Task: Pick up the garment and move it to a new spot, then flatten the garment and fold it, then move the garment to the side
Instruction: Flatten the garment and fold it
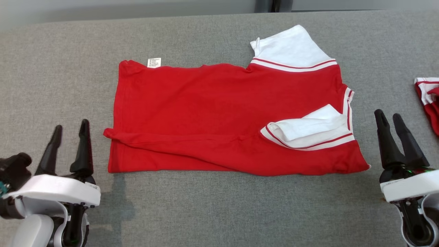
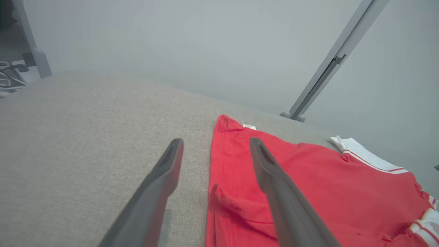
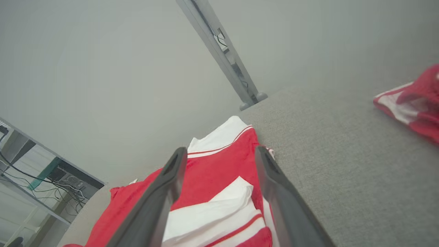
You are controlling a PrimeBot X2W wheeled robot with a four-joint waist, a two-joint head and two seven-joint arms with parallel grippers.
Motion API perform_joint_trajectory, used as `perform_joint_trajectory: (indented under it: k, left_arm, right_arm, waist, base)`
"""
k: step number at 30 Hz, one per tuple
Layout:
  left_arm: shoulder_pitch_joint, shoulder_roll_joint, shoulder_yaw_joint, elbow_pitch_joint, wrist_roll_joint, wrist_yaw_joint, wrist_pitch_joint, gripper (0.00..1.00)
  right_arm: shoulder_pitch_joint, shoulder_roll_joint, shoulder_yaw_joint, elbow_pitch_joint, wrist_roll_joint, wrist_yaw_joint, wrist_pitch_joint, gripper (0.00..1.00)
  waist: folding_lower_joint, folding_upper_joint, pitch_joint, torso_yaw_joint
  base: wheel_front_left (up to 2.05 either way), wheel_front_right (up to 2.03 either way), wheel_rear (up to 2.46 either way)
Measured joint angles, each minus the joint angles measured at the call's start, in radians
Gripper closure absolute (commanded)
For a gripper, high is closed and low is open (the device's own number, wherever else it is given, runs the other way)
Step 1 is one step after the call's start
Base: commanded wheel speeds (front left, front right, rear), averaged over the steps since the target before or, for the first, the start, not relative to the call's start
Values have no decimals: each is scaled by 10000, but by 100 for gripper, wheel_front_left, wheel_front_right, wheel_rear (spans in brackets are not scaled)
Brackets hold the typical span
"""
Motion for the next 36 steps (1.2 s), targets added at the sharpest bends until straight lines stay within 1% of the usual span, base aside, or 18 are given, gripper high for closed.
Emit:
perform_joint_trajectory:
  k: [2, 7, 11, 12, 17, 25, 36]
  left_arm:
    - [155, -8, 90, -282, 324, 255, -424, 0]
    - [322, 33, 71, -855, 1337, 692, -853, 0]
    - [458, 75, -146, -974, 2151, 836, -953, 0]
    - [458, 75, -146, -974, 2151, 836, -953, 0]
    - [817, 50, -460, -686, 2661, 846, -1022, 0]
    - [975, 79, -681, -230, 2750, 723, -974, 0]
    - [936, 174, -897, -211, 2811, 686, -765, 0]
  right_arm:
    - [79, -36, 132, -276, -644, 0, -577, 0]
    - [162, -259, 422, -692, -2385, 0, -1519, 0]
    - [468, -385, 600, -658, -3649, 0, -1824, 0]
    - [468, -385, 600, -658, -3649, 0, -1824, 0]
    - [1008, -330, 631, -366, -4544, 0, -1927, 0]
    - [1120, -79, 543, -115, -4730, 0, -1893, 0]
    - [1113, -67, 522, -98, -4771, 0, -1808, 0]
  waist:
    - [0, 0, -96, -18]
    - [0, 0, -376, -32]
    - [0, 0, -652, -14]
    - [0, 0, -652, -14]
    - [0, 0, -982, 9]
    - [0, 0, -1145, -26]
    - [0, 0, -1115, 35]
  base:
    - [0, 0, 0]
    - [0, 0, 0]
    - [0, 0, 0]
    - [0, 0, 0]
    - [0, 0, 0]
    - [0, 0, 0]
    - [0, 0, 0]
